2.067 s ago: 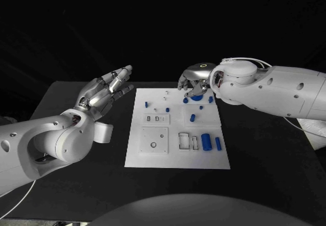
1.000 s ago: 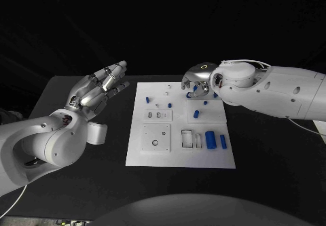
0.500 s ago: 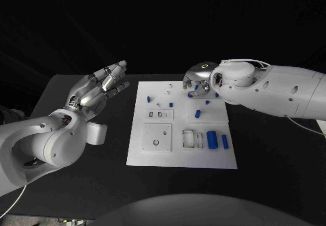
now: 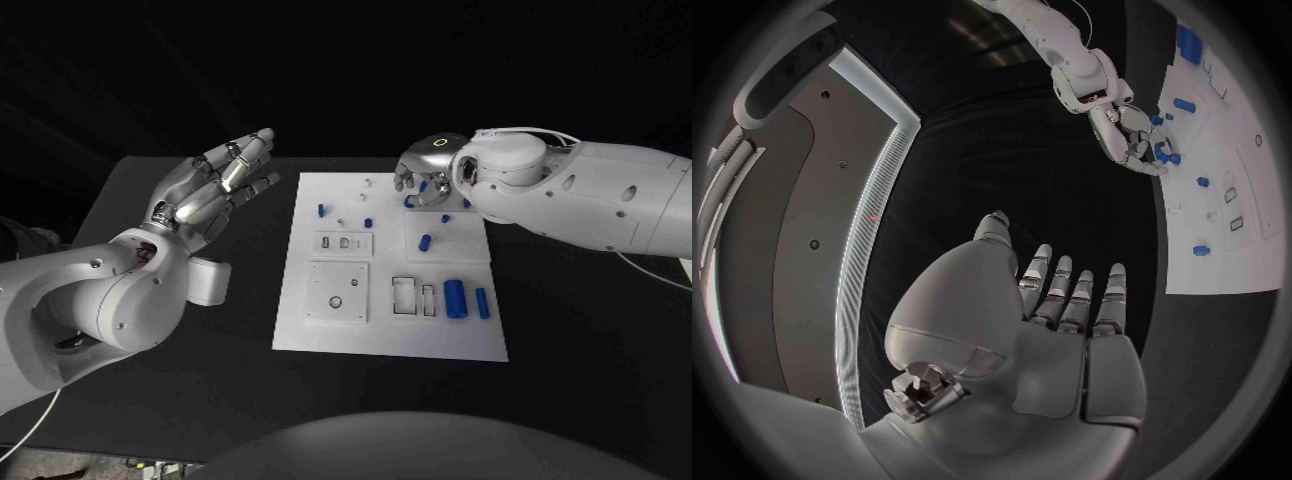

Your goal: Assemble the parts on the task board

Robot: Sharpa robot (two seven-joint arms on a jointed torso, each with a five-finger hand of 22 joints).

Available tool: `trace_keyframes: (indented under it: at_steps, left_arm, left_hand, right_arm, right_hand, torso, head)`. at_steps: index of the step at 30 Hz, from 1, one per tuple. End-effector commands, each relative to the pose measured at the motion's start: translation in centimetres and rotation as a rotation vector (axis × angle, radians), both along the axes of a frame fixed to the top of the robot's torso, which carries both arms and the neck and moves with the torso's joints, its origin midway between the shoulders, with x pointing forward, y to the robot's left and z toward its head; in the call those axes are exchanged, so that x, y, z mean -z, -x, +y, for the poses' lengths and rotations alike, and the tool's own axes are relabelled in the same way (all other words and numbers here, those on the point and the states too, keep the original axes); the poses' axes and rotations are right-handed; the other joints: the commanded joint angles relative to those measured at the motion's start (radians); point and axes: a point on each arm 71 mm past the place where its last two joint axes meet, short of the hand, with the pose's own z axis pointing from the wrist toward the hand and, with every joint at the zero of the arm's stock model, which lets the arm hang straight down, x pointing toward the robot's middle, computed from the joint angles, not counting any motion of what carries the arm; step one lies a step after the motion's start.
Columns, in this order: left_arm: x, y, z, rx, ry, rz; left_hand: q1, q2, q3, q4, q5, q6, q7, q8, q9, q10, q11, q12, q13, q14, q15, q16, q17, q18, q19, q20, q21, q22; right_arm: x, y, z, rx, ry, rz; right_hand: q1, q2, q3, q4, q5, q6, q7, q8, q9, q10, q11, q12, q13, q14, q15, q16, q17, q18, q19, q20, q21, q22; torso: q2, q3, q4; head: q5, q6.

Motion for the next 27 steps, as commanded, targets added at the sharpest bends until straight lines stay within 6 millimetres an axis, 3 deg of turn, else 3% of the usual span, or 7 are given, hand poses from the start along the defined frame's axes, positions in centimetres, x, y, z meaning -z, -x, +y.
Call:
trace_keyframes:
  at_steps: [1,4,8,17,27]
  left_arm:
    - [-0.2,0.0,-0.1,0.013,0.004,-0.012]
    - [-0.1,0.0,-0.1,0.013,0.003,-0.011]
    - [-0.1,-0.1,-0.1,0.012,0.001,-0.008]
    - [0.0,-0.3,0.1,0.009,-0.004,-0.001]
    - [0.1,-0.3,0.0,0.016,-0.006,0.009]
  left_hand:
    - [0.011,0.001,-0.008,0.000,0.004,0.002,0.004,0.005,0.001,0.004,0.003,0.003,0.001,0.002,0.008,0.004,0.001,0.000,0.008,0.002,0.005,0.002]
    - [0.011,0.001,-0.008,0.000,0.004,0.003,0.005,0.005,0.001,0.003,0.003,0.002,0.001,0.002,0.008,0.004,0.001,0.000,0.009,0.002,0.006,0.002]
    - [0.011,0.002,-0.008,0.000,0.004,0.004,0.006,0.006,0.001,0.003,0.003,0.002,0.001,0.003,0.009,0.005,0.001,-0.001,0.010,0.002,0.006,0.002]
    - [0.010,0.004,-0.008,0.001,0.005,0.009,0.010,0.008,0.002,0.003,0.003,0.002,0.001,0.005,0.011,0.009,0.002,-0.002,0.011,0.002,0.008,0.003]
    - [0.010,0.006,-0.010,0.000,0.008,0.017,0.017,0.011,0.003,0.003,0.004,0.004,0.001,0.008,0.018,0.015,0.002,-0.005,0.014,0.003,0.011,0.004]
  right_arm:
    - [0.3,0.0,0.0,-0.008,0.022,0.018]
    - [0.3,0.1,-0.1,-0.006,0.020,0.021]
    - [0.4,0.1,-0.2,-0.003,0.022,0.025]
    - [0.7,0.0,-0.2,0.003,0.033,0.038]
    - [1.4,0.0,-0.3,-0.001,0.035,0.058]
  right_hand:
    - [-0.019,0.001,-0.005,-0.002,-0.032,-0.013,-0.001,0.004,0.015,-0.007,0.000,0.010,0.015,-0.006,0.003,0.003,-0.005,-0.007,0.000,-0.002,-0.005,0.034]
    - [-0.036,0.004,-0.016,0.003,-0.097,-0.023,-0.002,0.004,0.036,-0.018,0.003,0.018,0.037,-0.004,0.005,0.008,0.001,-0.008,0.003,-0.001,-0.006,0.038]
    - [-0.035,0.006,-0.018,0.001,-0.108,-0.026,-0.003,0.004,0.046,-0.024,0.002,0.020,0.046,0.002,0.005,0.016,0.012,-0.009,0.010,-0.001,-0.003,0.045]
    - [-0.011,0.007,0.022,-0.033,0.050,-0.021,0.006,0.014,0.090,-0.031,-0.001,0.014,0.069,-0.015,0.002,0.013,-0.002,-0.007,0.004,-0.002,-0.011,0.045]
    - [-0.011,0.007,0.030,-0.039,0.062,-0.020,0.009,0.017,0.102,-0.036,-0.002,0.007,0.071,-0.023,0.001,0.008,-0.014,-0.006,-0.002,-0.002,-0.016,0.042]
  torso:
    - [-0.008,-0.0035,-0.0005]
    - [-0.011,-0.0056,-0.0005]
    - [-0.013,-0.0072,-0.0011]
    - [-0.020,-0.0100,-0.0002]
    - [-0.025,-0.0133,-0.0008]
  head:
    - [0.003,0.000]
    - [0.003,0.000]
    - [0.005,0.000]
    - [0.006,0.000]
    - [0.009,0.000]
